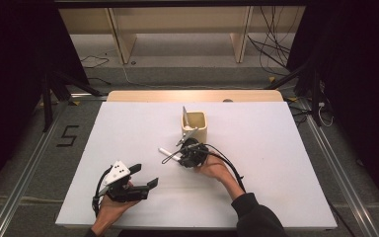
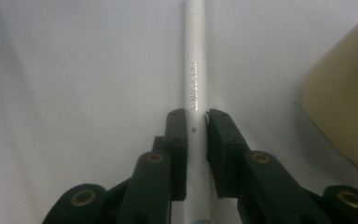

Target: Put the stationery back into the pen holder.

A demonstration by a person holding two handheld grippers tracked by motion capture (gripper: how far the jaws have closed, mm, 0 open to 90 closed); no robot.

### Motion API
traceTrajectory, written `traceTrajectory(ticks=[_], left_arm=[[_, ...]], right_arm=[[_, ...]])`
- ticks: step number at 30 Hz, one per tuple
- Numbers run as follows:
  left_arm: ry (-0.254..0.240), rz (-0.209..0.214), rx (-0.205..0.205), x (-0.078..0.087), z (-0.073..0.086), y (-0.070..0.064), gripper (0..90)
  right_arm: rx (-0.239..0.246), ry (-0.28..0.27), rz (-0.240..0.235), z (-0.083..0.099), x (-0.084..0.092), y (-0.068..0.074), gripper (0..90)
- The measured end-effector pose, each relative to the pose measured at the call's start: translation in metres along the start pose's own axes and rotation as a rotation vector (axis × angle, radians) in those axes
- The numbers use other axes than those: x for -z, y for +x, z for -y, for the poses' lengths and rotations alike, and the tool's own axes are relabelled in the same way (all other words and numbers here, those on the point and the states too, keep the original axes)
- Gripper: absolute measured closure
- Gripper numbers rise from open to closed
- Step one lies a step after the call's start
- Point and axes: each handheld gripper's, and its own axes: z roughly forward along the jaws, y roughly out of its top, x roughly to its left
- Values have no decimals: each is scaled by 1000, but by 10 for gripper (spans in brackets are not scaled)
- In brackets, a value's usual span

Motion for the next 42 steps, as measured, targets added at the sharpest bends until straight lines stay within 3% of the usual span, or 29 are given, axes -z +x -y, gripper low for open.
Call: traceTrajectory(ticks=[6,13,18,23,33,36,42], left_arm=[[1,-1,1,0,0,0,165],[2,1,10,0,0,0,165],[-3,11,38,0,-1,1,165],[3,0,19,-1,-4,-4,165],[-7,44,88,-10,-17,-12,165],[0,44,89,-15,-23,-14,165],[11,79,170,-23,-31,-14,167]], right_arm=[[-21,-43,-12,3,6,0,791],[-15,-142,-13,7,23,8,790],[-38,-212,6,18,36,13,790],[-43,-281,13,33,48,20,790],[-51,-366,49,61,69,31,790],[-59,-384,48,67,72,34,790],[-70,-413,55,74,76,38,790]])
